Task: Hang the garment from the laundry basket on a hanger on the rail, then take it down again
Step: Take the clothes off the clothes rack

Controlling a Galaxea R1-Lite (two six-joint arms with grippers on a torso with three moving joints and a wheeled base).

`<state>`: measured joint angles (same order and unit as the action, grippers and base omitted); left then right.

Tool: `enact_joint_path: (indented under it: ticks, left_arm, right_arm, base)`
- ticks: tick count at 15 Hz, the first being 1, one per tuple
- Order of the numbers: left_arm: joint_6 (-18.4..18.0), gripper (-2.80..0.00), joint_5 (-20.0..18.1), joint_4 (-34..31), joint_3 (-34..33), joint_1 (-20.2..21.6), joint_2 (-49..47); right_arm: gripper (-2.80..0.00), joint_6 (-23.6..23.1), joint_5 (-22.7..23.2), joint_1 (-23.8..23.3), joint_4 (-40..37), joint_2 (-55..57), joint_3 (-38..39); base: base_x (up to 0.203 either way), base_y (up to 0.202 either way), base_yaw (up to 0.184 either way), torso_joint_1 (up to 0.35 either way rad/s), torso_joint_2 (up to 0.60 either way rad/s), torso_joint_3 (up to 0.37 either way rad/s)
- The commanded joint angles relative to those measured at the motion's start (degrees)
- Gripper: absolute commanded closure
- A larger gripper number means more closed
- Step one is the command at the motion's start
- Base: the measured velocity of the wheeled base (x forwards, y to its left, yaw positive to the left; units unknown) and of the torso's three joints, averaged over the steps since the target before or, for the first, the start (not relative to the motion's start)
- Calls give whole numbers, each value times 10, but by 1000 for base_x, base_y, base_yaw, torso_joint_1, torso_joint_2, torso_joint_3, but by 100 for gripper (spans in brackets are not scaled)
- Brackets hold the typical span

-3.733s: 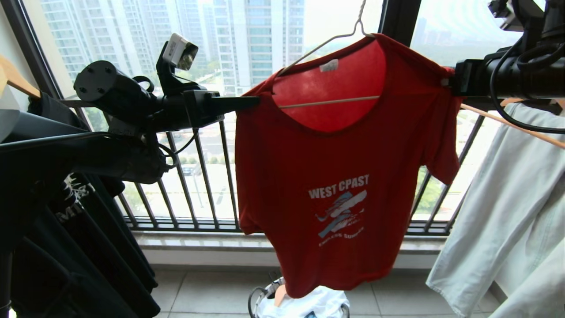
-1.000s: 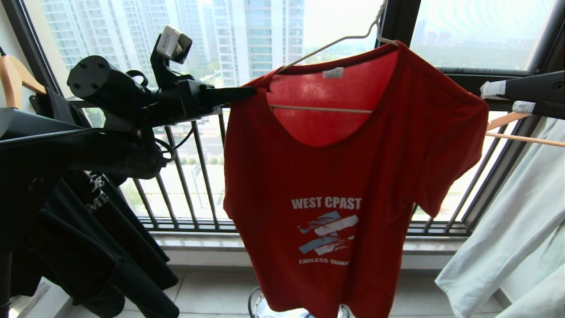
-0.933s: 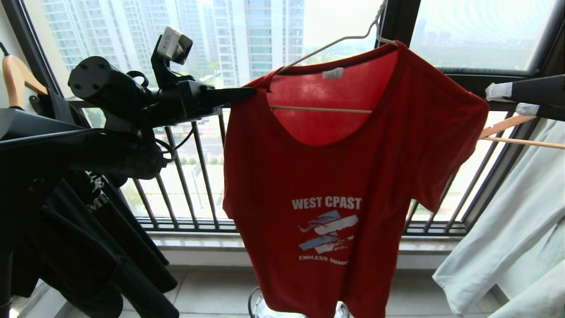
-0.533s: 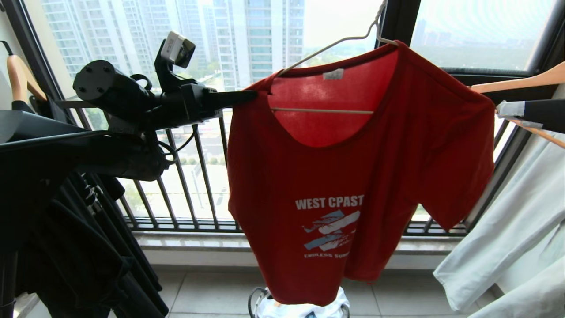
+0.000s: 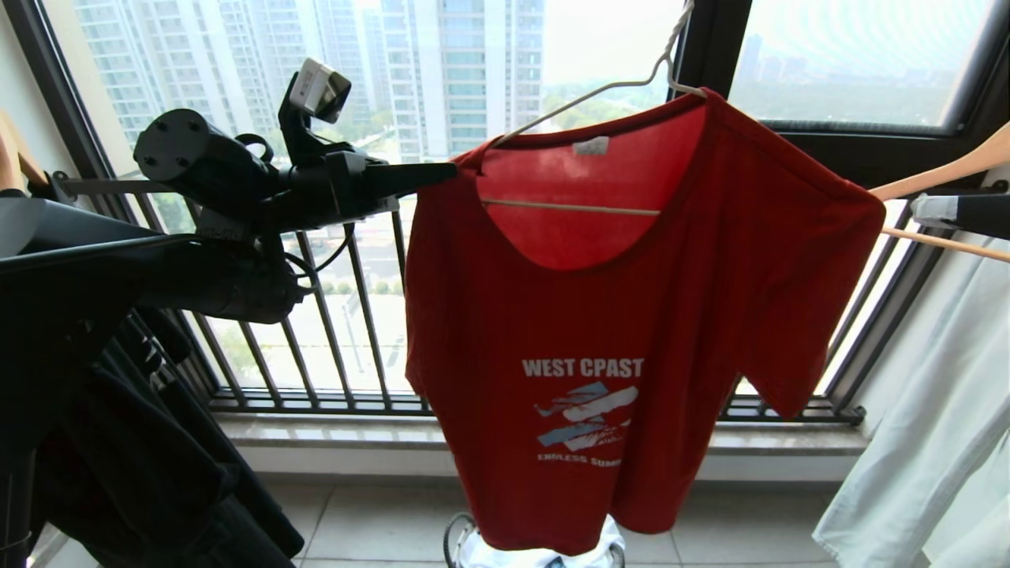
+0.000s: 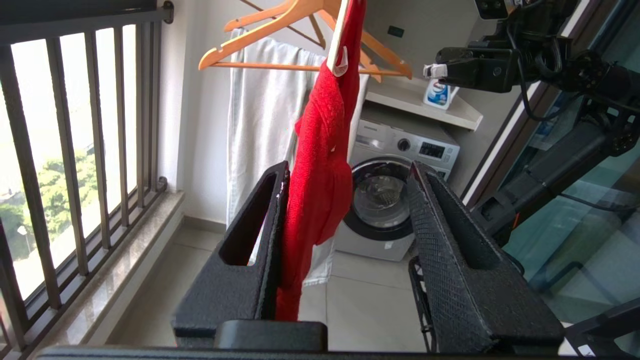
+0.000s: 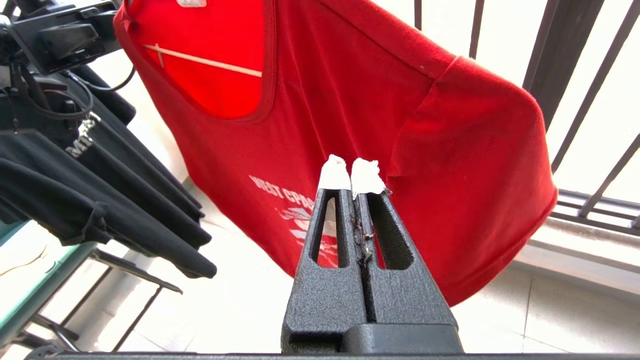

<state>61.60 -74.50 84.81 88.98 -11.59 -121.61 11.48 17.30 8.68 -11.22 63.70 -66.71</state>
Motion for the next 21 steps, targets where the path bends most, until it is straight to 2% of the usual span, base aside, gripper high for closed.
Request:
enact_joint_path:
  ticks: [1,6,13,14,21]
  left_arm:
    - [4,-280,-4,4,-1,0,0]
    - [4,-280,-5,6,-10,21,-10]
    - [3,-280,-6,28,-109,67,-7]
    - [2,0,-6,28,-131,77,-1]
    - [2,0,-12,29,-267,198,88]
  right_arm:
    - [0,0,1,0,-1,2,-1]
    - [0,0,1,1,-1,-1,-1]
    - [0,-1,2,3,0,1,-2]
    - [0,-1,2,3,0,2,-2]
    - [0,-62,-2,3,1,34,-6]
  base:
    - [0,0,0,0,0,0]
    - [0,0,0,0,0,0]
    - [0,0,0,0,0,0]
    - [0,0,0,0,0,0]
    - [0,0,0,0,0,0]
